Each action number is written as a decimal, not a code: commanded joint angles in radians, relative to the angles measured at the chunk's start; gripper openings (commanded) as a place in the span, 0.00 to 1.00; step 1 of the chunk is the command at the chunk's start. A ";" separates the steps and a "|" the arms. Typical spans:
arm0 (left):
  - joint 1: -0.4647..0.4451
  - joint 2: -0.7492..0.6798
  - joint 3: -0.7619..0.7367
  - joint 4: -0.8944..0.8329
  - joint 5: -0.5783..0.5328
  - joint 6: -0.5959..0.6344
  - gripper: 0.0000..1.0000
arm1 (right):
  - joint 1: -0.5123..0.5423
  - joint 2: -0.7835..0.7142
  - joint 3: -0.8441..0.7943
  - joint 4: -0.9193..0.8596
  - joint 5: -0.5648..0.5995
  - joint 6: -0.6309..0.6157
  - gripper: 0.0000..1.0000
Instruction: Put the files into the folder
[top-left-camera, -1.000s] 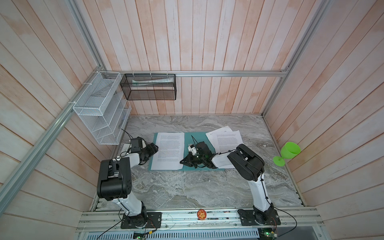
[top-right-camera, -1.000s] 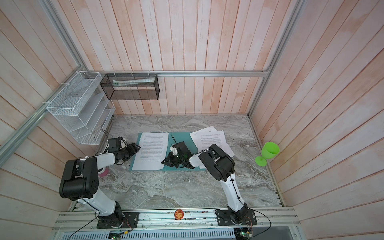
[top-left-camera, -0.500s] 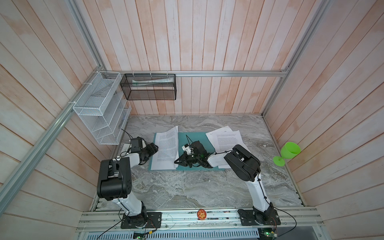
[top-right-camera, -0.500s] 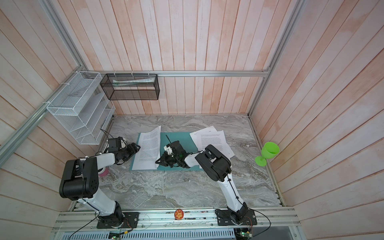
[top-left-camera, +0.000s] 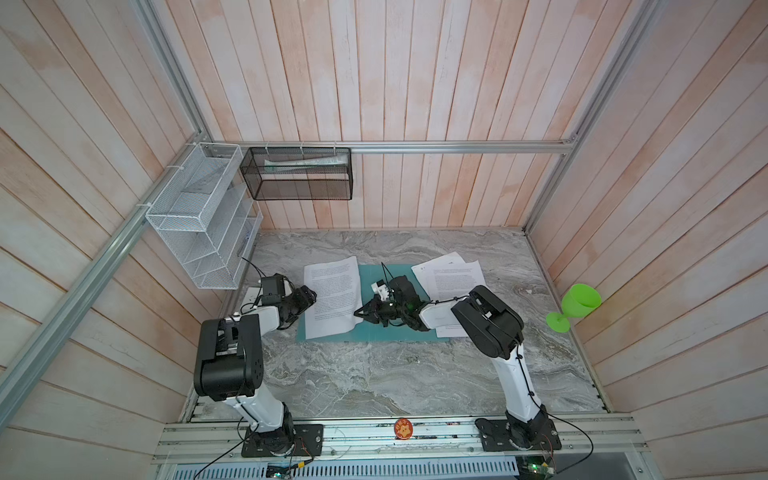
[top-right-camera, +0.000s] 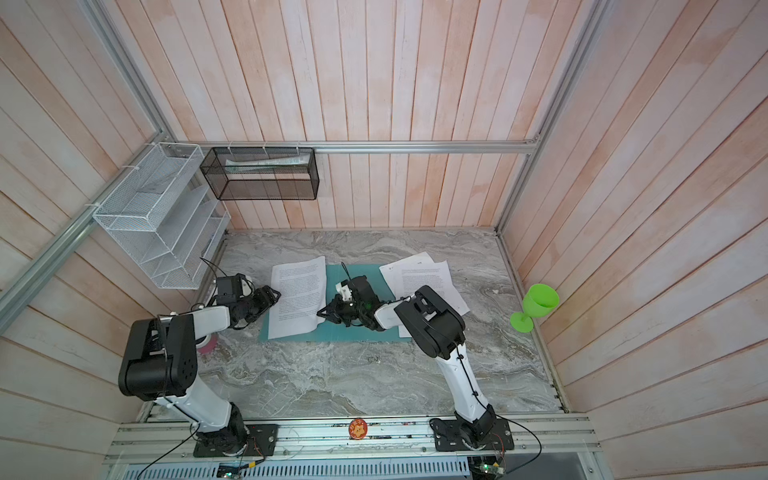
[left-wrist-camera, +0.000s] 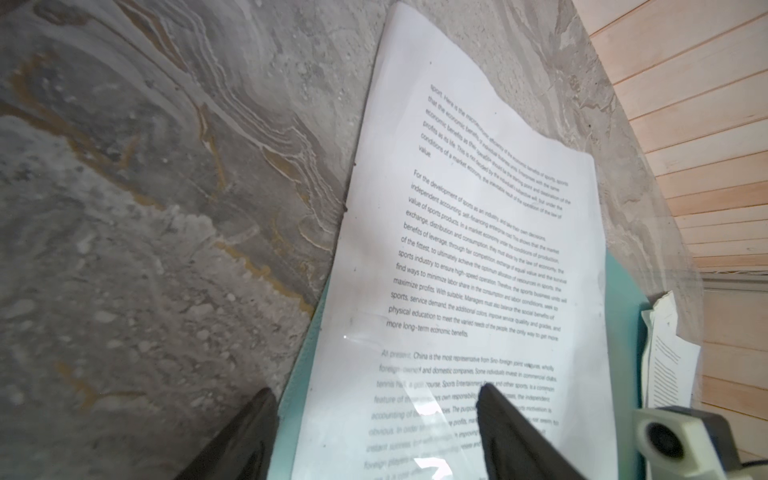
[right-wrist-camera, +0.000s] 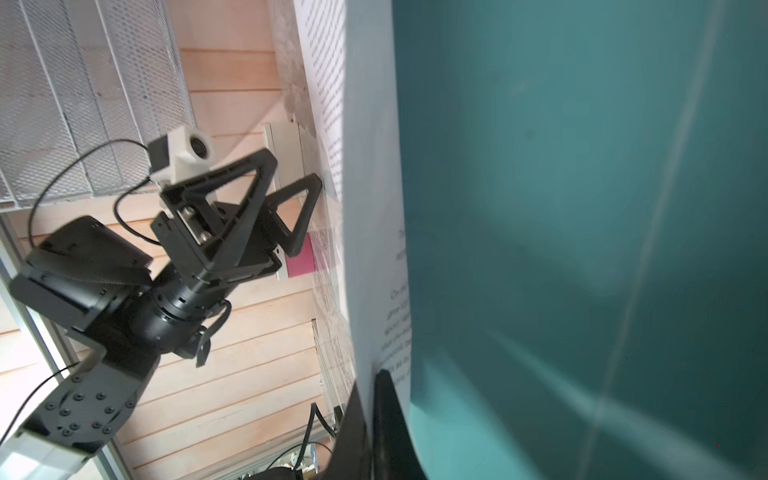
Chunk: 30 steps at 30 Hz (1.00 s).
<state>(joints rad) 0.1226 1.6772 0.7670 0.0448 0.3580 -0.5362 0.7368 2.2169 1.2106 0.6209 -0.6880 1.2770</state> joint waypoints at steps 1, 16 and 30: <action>-0.005 0.050 -0.032 -0.067 0.001 -0.016 0.77 | -0.026 0.025 0.060 0.048 0.017 0.010 0.00; -0.003 0.059 -0.026 -0.065 -0.004 -0.024 0.75 | 0.004 0.021 -0.057 0.120 0.060 0.027 0.00; -0.003 0.062 -0.024 -0.063 -0.011 -0.033 0.73 | 0.090 0.055 0.006 0.045 -0.007 0.027 0.00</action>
<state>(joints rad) 0.1226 1.6905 0.7673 0.0711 0.3588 -0.5514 0.8074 2.2356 1.1675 0.7033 -0.6598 1.3174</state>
